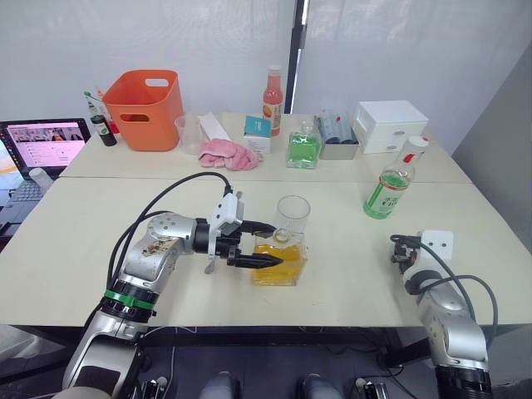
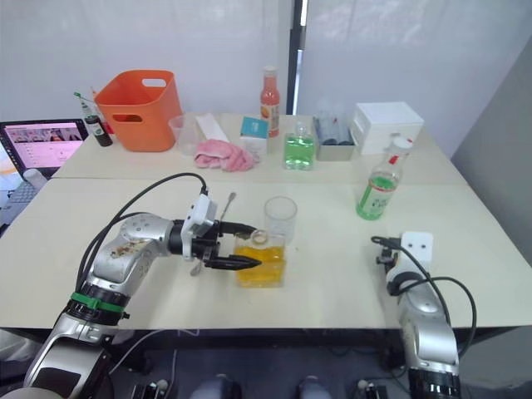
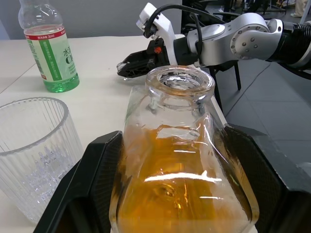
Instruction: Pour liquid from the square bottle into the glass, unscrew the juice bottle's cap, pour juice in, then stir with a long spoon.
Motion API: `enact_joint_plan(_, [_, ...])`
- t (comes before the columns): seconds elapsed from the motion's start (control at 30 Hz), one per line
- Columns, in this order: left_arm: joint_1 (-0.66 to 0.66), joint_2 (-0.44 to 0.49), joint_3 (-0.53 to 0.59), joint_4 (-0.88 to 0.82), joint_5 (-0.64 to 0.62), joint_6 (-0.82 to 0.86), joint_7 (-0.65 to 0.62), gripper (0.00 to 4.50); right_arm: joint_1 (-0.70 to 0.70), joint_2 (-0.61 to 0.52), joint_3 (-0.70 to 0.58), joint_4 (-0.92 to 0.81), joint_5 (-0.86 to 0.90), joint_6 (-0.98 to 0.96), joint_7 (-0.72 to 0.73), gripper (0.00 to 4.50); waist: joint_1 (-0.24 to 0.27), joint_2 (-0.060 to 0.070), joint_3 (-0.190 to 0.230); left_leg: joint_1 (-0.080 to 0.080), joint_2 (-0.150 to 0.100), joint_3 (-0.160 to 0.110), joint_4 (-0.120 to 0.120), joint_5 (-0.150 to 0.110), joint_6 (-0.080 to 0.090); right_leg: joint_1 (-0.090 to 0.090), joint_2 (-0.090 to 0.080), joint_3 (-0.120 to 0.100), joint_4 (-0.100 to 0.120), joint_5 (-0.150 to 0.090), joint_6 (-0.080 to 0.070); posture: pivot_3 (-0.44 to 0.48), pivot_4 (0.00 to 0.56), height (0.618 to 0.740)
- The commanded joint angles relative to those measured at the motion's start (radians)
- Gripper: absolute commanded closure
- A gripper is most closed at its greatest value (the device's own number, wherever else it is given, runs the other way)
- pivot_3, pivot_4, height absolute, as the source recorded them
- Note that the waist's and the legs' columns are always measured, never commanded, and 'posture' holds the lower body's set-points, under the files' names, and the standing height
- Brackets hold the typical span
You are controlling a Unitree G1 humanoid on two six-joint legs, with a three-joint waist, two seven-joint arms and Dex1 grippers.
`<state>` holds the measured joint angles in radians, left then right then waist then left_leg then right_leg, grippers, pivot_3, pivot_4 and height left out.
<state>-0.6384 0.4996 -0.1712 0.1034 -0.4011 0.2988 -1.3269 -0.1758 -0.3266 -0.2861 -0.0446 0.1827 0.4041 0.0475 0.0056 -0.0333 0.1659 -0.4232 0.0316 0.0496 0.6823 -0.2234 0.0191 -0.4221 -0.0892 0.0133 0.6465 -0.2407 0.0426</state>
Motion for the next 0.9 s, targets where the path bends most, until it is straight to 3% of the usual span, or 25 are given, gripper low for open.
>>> enact_joint_plan(0.03, [-0.008, 0.001, -0.009, -0.012, 0.002, -0.002, -0.014, 1.69, 0.004, -0.001, -0.025, 0.023, 0.007, -0.012, 0.006, 3.43, 0.000, 0.000, 0.000, 0.000, 0.000, 0.000, 0.000, 0.000, 0.000, 0.000, 0.000, 0.000, 0.000, 0.000, 0.000, 0.000, 0.150, 0.715])
enact_joint_plan(0.23, [-0.003, 0.000, -0.009, -0.018, 0.000, 0.003, -0.012, 1.69, 0.005, 0.004, -0.029, 0.018, 0.017, -0.004, 0.014, 3.43, 0.000, 0.000, 0.000, 0.000, 0.000, 0.000, 0.000, 0.000, 0.000, 0.000, 0.000, 0.000, 0.000, 0.000, 0.000, 0.000, 0.150, 0.715])
enact_joint_plan(0.3, [-0.002, 0.000, -0.009, -0.019, 0.000, 0.004, -0.012, 1.69, 0.005, 0.006, -0.029, 0.016, 0.018, -0.005, 0.013, 2.38, 0.000, 0.000, 0.000, 0.000, 0.000, 0.000, 0.000, 0.000, 0.000, 0.000, 0.000, 0.000, 0.000, 0.000, 0.000, 0.000, 0.150, 0.715])
enact_joint_plan(0.53, [-0.003, 0.001, -0.005, -0.019, -0.004, 0.007, -0.015, 1.69, 0.005, 0.009, -0.041, -0.002, 0.018, -0.055, 0.010, 0.07, -0.002, 0.000, 0.000, 0.000, 0.000, 0.000, 0.000, 0.000, 0.000, 0.000, 0.000, 0.000, 0.000, 0.000, 0.000, 0.000, 0.150, 0.715])
enact_joint_plan(0.77, [-0.002, 0.013, 0.024, -0.047, -0.051, 0.030, -0.033, 1.69, 0.011, -0.004, -0.073, -0.085, 0.048, -0.096, 0.031, 0.00, -0.005, 0.001, 0.000, -0.001, 0.000, 0.000, 0.000, 0.000, 0.000, -0.001, 0.000, 0.000, 0.000, 0.000, 0.000, 0.000, 0.150, 0.715])
enact_joint_plan(0.9, [0.022, 0.055, 0.088, -0.105, -0.105, 0.069, -0.022, 1.69, 0.048, -0.065, -0.061, -0.240, 0.136, -0.069, 0.177, 0.00, -0.014, 0.002, 0.001, -0.001, 0.000, -0.001, -0.002, 0.000, 0.000, -0.002, 0.000, 0.000, 0.000, 0.000, 0.000, 0.000, 0.150, 0.715])
